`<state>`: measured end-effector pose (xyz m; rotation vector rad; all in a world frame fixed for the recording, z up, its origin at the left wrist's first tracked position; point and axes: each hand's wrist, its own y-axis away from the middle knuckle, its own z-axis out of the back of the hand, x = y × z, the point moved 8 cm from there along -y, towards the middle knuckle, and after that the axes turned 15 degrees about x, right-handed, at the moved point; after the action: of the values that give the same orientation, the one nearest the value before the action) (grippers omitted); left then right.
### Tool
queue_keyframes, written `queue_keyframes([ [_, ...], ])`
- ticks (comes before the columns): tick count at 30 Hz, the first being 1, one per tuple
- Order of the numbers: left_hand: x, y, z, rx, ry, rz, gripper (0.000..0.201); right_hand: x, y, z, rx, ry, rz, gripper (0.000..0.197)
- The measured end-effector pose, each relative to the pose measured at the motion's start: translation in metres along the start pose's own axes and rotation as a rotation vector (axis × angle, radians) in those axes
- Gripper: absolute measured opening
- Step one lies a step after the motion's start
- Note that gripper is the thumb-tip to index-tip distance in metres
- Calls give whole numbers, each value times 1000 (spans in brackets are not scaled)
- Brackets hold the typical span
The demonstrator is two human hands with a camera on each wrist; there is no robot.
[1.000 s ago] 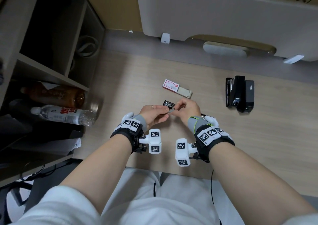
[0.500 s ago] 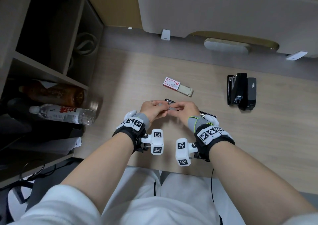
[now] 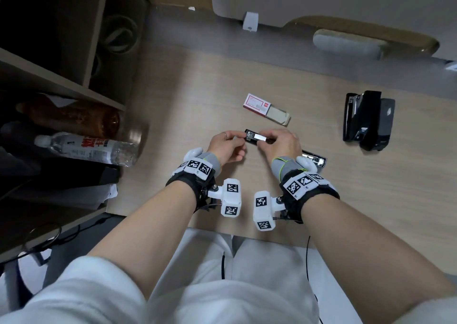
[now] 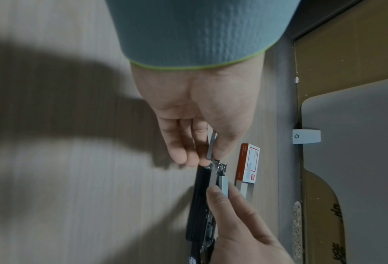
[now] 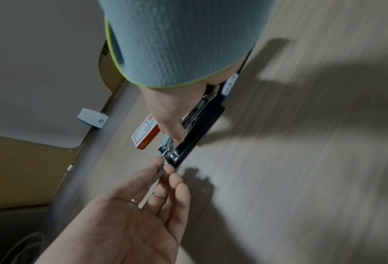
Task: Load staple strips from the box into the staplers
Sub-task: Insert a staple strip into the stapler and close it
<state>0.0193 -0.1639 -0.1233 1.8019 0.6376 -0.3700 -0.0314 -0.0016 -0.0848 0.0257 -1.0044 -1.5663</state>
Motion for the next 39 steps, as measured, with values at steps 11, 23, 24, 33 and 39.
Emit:
queue_keyframes([
  [11,-1,-4,0,11,-29,71,16,5,1,0,37,37,31,20],
  [23,5,3,-6,33,-25,59,16,1,4,-10,89,102,15,30],
  [24,7,4,-5,30,-23,59,16,2,4,-10,92,114,18,38],
  [33,13,16,-5,-11,6,53,18,-19,21,-10,91,-137,-99,45],
  [39,10,21,-5,-24,-12,38,16,-11,21,-18,166,-163,-55,48],
])
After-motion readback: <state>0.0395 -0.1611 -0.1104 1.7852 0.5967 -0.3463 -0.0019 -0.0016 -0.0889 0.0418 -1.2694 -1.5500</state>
